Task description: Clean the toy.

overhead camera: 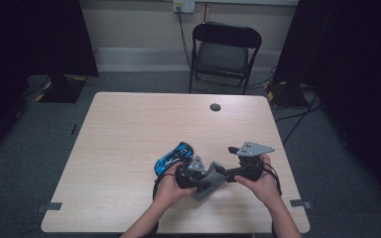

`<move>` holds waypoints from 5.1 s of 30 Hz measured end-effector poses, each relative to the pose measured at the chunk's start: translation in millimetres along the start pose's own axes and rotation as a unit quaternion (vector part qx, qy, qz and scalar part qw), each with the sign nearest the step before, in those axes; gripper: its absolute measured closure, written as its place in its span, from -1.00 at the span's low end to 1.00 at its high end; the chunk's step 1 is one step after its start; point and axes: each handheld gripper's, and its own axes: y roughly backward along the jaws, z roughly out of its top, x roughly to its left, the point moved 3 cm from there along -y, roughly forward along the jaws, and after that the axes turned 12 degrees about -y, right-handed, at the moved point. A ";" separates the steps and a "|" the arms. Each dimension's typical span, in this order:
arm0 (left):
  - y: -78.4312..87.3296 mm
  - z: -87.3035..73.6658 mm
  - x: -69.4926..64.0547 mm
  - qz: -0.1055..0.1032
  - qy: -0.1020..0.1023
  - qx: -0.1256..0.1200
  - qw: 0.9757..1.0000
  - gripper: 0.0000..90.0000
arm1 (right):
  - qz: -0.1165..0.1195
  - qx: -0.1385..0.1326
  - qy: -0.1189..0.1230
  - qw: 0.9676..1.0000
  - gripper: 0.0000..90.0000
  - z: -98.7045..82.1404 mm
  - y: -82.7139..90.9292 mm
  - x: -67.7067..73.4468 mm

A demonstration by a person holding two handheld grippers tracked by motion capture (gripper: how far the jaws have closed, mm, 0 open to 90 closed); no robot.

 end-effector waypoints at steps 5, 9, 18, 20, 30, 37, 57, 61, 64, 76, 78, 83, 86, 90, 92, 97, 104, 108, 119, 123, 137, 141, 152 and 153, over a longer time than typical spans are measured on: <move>1.1 -1.3 -2.6 0.003 0.005 -0.003 1.000 0.13 | 0.006 0.005 0.008 1.000 -0.60 -7.8 4.9 -2.4; 11.4 -3.7 -5.1 0.009 0.008 -0.009 1.000 -0.13 | 0.023 0.011 0.020 0.999 -0.53 -13.0 4.3 1.7; 31.3 -18.2 -18.5 0.022 0.013 -0.008 1.000 -0.12 | 0.070 0.026 0.043 0.996 -0.28 -24.6 -6.0 18.0; 30.2 -23.5 -22.2 0.015 0.016 -0.009 1.000 -0.12 | 0.068 0.039 0.055 0.995 -0.27 -29.9 -10.9 20.0; 31.0 -32.6 -12.7 0.029 0.028 -0.011 0.999 -0.06 | 0.106 0.089 0.115 0.984 -0.23 -39.9 -40.6 33.4; 39.7 -37.1 5.0 0.049 0.049 -0.021 0.997 -0.05 | 0.096 0.117 0.098 0.984 -0.18 -56.1 -42.0 22.4; 41.5 -37.2 91.3 0.123 0.117 0.021 0.985 -0.54 | 0.025 0.102 0.030 0.994 0.55 -66.0 -46.6 11.1; 33.5 -41.1 98.2 0.130 0.124 0.014 0.984 -0.55 | 0.030 0.094 0.015 0.995 0.55 -67.9 -46.3 9.6; 26.0 -43.2 100.2 0.129 0.124 0.022 0.984 -0.56 | 0.035 0.088 0.003 0.996 0.54 -69.6 -45.9 8.0; 7.5 -45.1 104.0 0.132 0.120 0.037 0.983 -0.55 | 0.034 0.085 0.001 0.996 0.54 -70.1 -45.8 8.0; 5.3 -45.2 103.7 0.130 0.120 0.042 0.983 -0.53 | 0.034 0.085 0.001 0.996 0.54 -70.1 -45.8 8.0; 3.9 -45.1 103.8 0.139 0.114 0.042 0.983 -0.47 | 0.034 0.085 0.000 0.996 0.54 -70.2 -45.8 8.1; 2.9 -44.8 103.7 0.145 0.110 0.043 0.982 -0.47 | 0.033 0.085 -0.001 0.996 0.54 -70.2 -45.7 8.1; 3.6 -45.0 102.4 0.144 0.115 0.043 0.982 -0.45 | 0.032 0.084 -0.001 0.996 0.54 -70.3 -45.8 8.4; 3.4 -44.8 102.1 0.146 0.116 0.043 0.982 -0.45 | 0.031 0.084 0.000 0.996 0.54 -70.3 -45.8 8.7; 3.6 -45.0 101.3 0.149 0.118 0.040 0.981 -0.44 | 0.030 0.085 0.000 0.996 0.54 -70.4 -45.6 8.9; 7.9 -46.5 99.8 0.146 0.120 0.049 0.981 -0.43 | 0.030 0.084 -0.002 0.996 0.54 -70.3 -45.8 8.8; 10.9 -46.4 98.1 0.147 0.116 0.045 0.981 -0.43 | 0.031 0.084 -0.002 0.996 0.54 -70.3 -45.8 8.6; 30.6 -47.3 93.1 0.135 0.121 0.018 0.983 -0.43 | 0.031 0.084 -0.004 0.996 0.56 -70.1 -45.8 8.4; 39.6 -45.1 89.8 0.135 0.116 0.005 0.984 -0.43 | 0.028 0.084 -0.004 0.996 0.57 -70.0 -46.1 8.8; 74.1 -29.2 81.3 0.124 0.108 -0.051 0.985 -0.43 | 0.008 0.078 -0.010 0.997 0.78 -64.7 -47.7 9.3; 80.8 -26.9 77.3 0.121 0.101 -0.059 0.986 -0.43 | -0.010 0.046 -0.031 0.998 0.79 -46.7 -39.9 3.4; 87.9 -3.6 46.0 0.086 0.066 -0.091 0.990 -0.43 | -0.087 -0.029 -0.065 0.994 0.79 27.7 -22.5 -6.1; 86.8 -0.4 42.6 0.081 0.065 -0.092 0.990 -0.43 | -0.092 -0.031 -0.062 0.993 0.79 31.8 -24.2 -3.7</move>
